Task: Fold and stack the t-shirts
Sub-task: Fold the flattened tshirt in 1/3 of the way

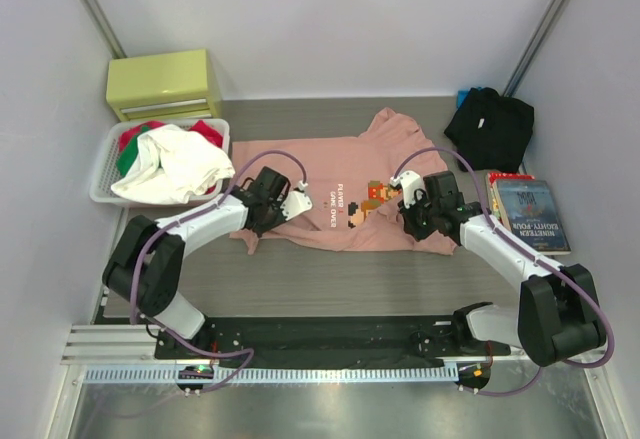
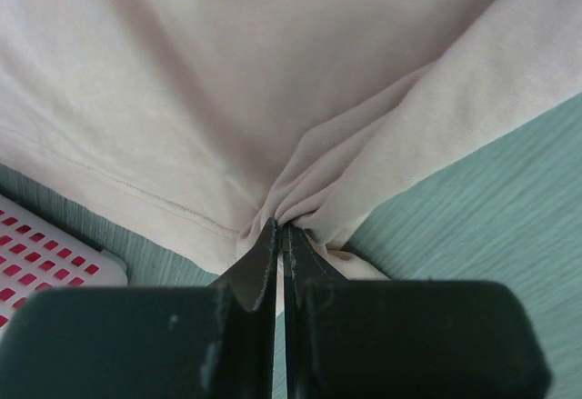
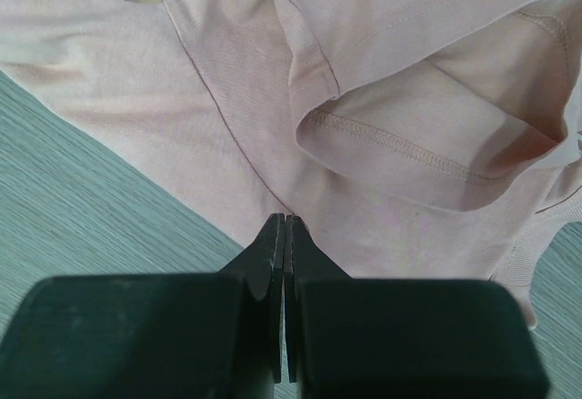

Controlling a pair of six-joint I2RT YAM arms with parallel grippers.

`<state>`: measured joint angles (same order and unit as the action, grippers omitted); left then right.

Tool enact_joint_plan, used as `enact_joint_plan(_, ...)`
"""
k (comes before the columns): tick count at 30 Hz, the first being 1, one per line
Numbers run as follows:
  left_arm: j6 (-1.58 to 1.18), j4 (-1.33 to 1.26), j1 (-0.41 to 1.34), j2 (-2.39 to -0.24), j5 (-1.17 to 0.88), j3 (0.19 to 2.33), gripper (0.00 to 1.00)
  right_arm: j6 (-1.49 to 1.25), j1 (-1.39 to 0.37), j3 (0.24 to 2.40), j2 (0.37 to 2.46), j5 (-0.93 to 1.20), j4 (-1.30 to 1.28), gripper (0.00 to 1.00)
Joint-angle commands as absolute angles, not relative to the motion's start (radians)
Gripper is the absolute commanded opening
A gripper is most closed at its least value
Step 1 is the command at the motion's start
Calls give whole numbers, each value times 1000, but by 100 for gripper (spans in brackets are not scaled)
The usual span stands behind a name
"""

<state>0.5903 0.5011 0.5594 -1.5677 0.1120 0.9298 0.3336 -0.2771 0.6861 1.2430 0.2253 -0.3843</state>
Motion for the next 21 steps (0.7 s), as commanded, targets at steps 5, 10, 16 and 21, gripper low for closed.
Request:
enact_joint_plan(5,626,425,489,-1580,101,925,0,324,-272,716,1236,245,-374,1)
enact_joint_plan(10,600,414,480,-1600,94,969,0,324,-272,721,1247,249,-374,1)
enact_joint_plan(16,583,388,480,-1617,107,973,41,324,-272,719,1241,249,-376,2)
enact_joint_plan(21,577,327,480,-1554,123,927,46,327,-272,719,1246,259,-379,3)
